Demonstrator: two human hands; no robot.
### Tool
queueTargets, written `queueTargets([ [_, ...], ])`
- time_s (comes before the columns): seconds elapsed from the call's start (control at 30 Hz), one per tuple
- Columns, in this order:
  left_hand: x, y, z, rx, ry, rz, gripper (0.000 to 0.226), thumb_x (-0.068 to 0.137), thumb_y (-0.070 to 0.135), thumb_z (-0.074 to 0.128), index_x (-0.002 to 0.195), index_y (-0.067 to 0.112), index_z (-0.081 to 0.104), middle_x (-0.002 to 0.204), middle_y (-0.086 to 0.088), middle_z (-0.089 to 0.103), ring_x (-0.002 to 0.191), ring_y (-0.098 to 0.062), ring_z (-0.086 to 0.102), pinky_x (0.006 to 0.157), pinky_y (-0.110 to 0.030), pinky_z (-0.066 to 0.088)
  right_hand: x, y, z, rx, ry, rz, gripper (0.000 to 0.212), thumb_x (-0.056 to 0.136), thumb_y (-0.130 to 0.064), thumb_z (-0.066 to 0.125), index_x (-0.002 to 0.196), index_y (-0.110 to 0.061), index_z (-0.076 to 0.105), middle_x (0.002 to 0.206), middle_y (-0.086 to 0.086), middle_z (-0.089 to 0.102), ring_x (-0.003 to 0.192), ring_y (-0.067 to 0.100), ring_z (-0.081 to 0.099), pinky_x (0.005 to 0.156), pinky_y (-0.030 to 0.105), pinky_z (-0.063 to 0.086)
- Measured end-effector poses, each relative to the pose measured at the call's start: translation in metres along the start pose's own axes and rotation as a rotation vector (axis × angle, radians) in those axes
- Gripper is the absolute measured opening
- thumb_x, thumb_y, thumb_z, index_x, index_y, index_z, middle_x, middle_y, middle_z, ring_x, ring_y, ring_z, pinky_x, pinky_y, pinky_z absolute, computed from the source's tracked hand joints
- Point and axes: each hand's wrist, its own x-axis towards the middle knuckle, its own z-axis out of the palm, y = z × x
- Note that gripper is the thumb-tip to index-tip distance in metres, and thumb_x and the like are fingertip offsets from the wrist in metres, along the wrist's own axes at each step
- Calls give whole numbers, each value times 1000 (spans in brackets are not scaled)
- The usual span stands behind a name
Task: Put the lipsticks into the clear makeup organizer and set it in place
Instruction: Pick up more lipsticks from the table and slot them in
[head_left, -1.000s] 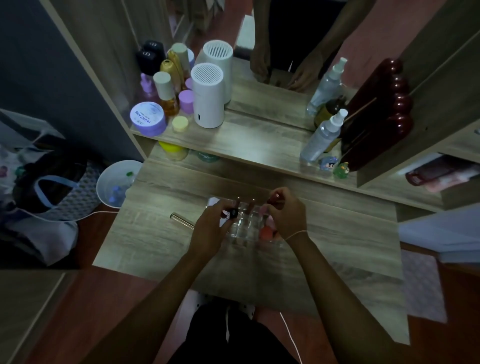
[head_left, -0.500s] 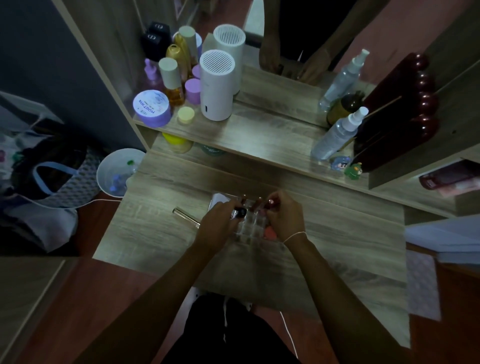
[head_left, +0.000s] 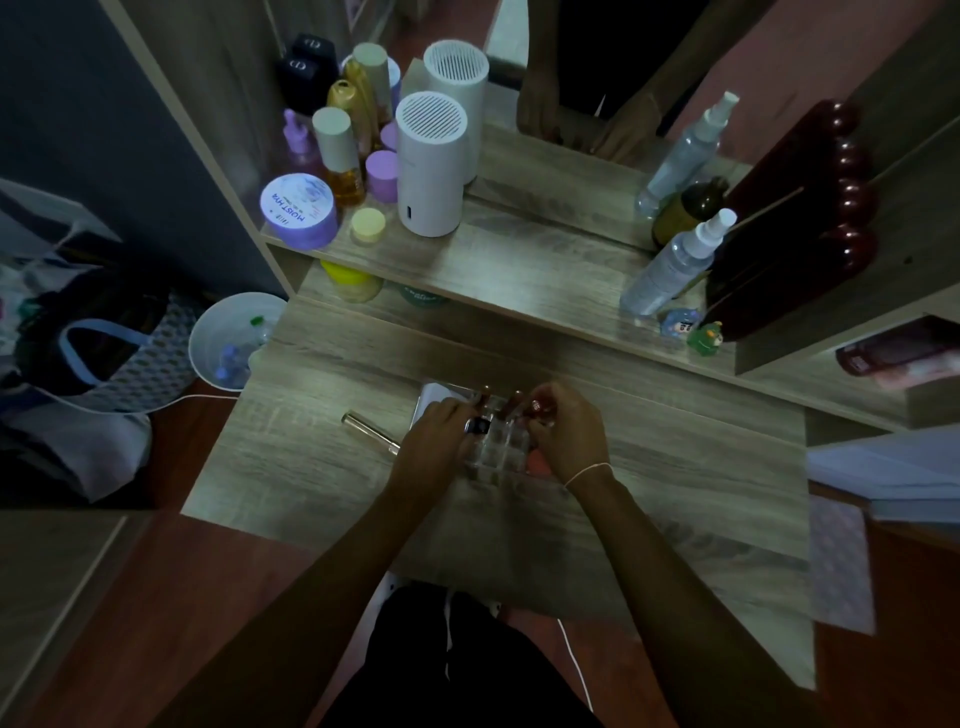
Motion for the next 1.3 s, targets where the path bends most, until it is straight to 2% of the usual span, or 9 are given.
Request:
queueTargets([
  [0.2, -10, 3, 2, 9, 79, 50, 35, 82, 10, 70, 114, -1, 60, 110, -24, 64, 99, -36, 61, 80, -46, 53, -2, 2, -2, -12, -4, -5, 29, 71, -5, 74, 95, -16, 65, 91, 4, 70, 79, 17, 65, 77, 40, 57],
  [0.33, -20, 2, 6, 129, 138, 75, 39, 76, 11, 75, 111, 2, 61, 103, -20, 68, 84, -31, 66, 69, -40, 56, -4, 1, -4, -28, 20, -14, 26, 71, -8, 74, 92, -19, 64, 89, 4, 70, 78, 18, 64, 76, 38, 56],
  [0.47, -32, -2, 11, 313, 106, 189, 48, 73, 19, 77, 117, 5, 63, 115, -18, 67, 94, -32, 66, 73, -41, 56, -7, 0, -5, -37, 31, -9, 24, 73, -8, 73, 92, -19, 65, 89, 3, 70, 78, 17, 64, 75, 37, 56],
  [0.73, -38, -2, 12, 366, 98, 224, 47, 75, 20, 77, 116, 3, 63, 118, -19, 66, 94, -34, 67, 73, -49, 57, -15, -2, -7, -11, 16, 3, 23, 76, -14, 75, 95, -19, 64, 91, 2, 69, 79, 14, 63, 76, 38, 58],
  [0.97, -42, -6, 3, 227, 227, 206, 54, 74, 19, 76, 122, 2, 56, 119, -19, 64, 99, -32, 64, 81, -44, 54, -22, -10, -20, 9, 33, 5, 48, 77, -12, 73, 122, -10, 55, 117, 13, 64, 108, 29, 59, 94, 44, 50],
  [1.07, -49, -27, -13, 112, 320, 111, 48, 88, 25, 56, 129, -1, 49, 128, -24, 58, 114, -34, 57, 95, -48, 47, -28, -23, -25, 1, 189, -68, 50, 79, -9, 71, 126, -8, 52, 119, 16, 60, 110, 31, 55, 95, 45, 48],
  [1.13, -56, -49, -25, 108, 354, -11, 50, 93, 27, 46, 137, 3, 42, 141, -21, 47, 129, -33, 44, 106, -49, 34, -31, -37, -22, 12, 271, -138, 47, 80, -8, 69, 124, -7, 53, 117, 18, 59, 108, 32, 56, 93, 47, 49],
  [1.2, -63, -74, -35, 141, 375, -127, 53, 94, 25, 42, 142, 6, 32, 149, -17, 35, 138, -32, 32, 112, -50, 23, -34, -56, -12, 44, 282, -213, 42, 81, -6, 67, 122, -7, 56, 115, 17, 60, 105, 33, 57, 91, 48, 49],
  [1.3, -72, -109, -48, 203, 369, -270, 58, 97, 29, 39, 146, 4, 21, 153, -21, 26, 141, -33, 24, 114, -53, 22, -36, -82, 14, 93, 171, -332, 38, 81, -3, 66, 118, -6, 59, 114, 16, 63, 105, 30, 58, 93, 47, 49],
])
